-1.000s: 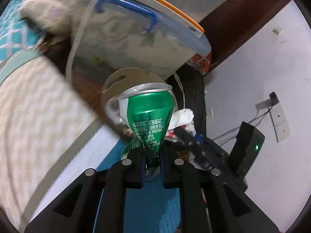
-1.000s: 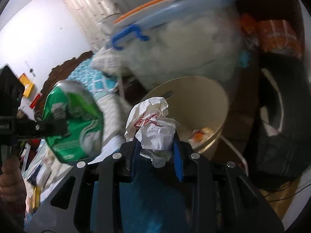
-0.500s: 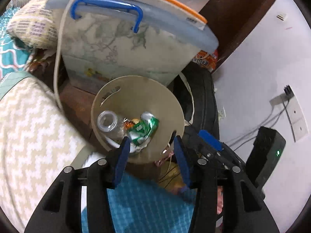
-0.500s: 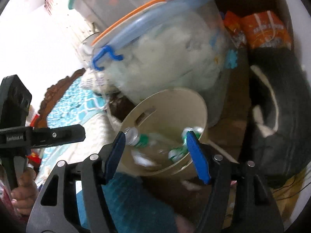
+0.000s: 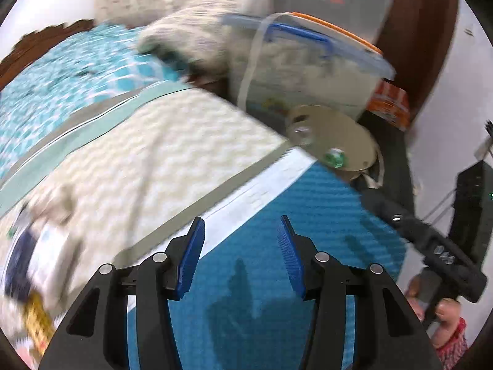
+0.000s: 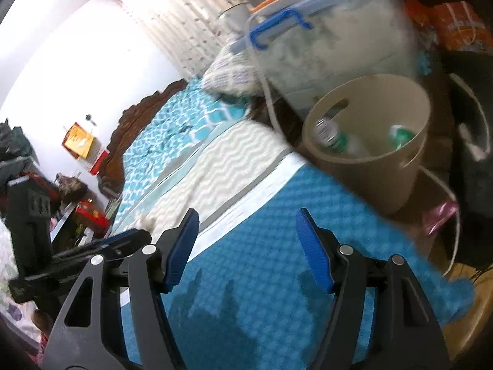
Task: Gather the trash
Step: 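Move both tools back toward the remaining trash on the bed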
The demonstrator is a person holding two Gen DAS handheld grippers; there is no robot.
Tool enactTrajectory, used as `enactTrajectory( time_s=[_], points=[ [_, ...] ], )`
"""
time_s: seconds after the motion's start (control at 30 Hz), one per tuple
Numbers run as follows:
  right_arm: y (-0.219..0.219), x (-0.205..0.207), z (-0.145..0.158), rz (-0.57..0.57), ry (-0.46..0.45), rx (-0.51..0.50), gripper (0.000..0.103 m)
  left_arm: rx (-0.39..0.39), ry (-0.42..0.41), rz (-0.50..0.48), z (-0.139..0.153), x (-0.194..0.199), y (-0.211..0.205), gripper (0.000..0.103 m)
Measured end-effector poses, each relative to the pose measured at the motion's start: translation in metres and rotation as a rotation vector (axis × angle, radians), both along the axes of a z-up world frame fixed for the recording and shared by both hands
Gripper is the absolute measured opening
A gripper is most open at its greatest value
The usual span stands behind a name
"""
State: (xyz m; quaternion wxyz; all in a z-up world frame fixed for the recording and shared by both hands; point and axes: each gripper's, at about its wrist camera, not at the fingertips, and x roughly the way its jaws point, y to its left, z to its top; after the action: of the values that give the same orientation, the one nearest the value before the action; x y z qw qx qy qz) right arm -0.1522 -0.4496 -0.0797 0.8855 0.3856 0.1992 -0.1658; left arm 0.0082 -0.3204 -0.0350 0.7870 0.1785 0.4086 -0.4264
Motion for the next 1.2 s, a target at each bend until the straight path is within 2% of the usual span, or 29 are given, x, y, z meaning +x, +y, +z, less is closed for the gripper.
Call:
enactTrajectory(
  time_s=[0.27,0.43,0.6,0.8,1.2],
  points=[
    [0.056,0.006,0.018,0.038,0.002,-0.039,0.067,-0.021,-0.046,0.157,0.007,0.004,0.099,0.046],
    [0.083,0.009,0.027,0.039,0.001,-0.043,0.068,-0.032,-0.089,0.216,0.010,0.001,0.137,0.050],
    [0.109,0.015,0.031,0.048,0.009,-0.037,0.078,-0.031,-0.160,0.264,0.015,-0.005,0.161,0.050],
    [0.138,0.024,0.040,0.082,0.019,-0.059,0.079,-0.030,-0.222,0.323,0.017,-0.008,0.188,0.051],
    [0.164,0.025,0.045,0.049,0.034,-0.085,0.080,-0.058,-0.207,0.354,0.013,0.000,0.217,0.055]
  ],
)
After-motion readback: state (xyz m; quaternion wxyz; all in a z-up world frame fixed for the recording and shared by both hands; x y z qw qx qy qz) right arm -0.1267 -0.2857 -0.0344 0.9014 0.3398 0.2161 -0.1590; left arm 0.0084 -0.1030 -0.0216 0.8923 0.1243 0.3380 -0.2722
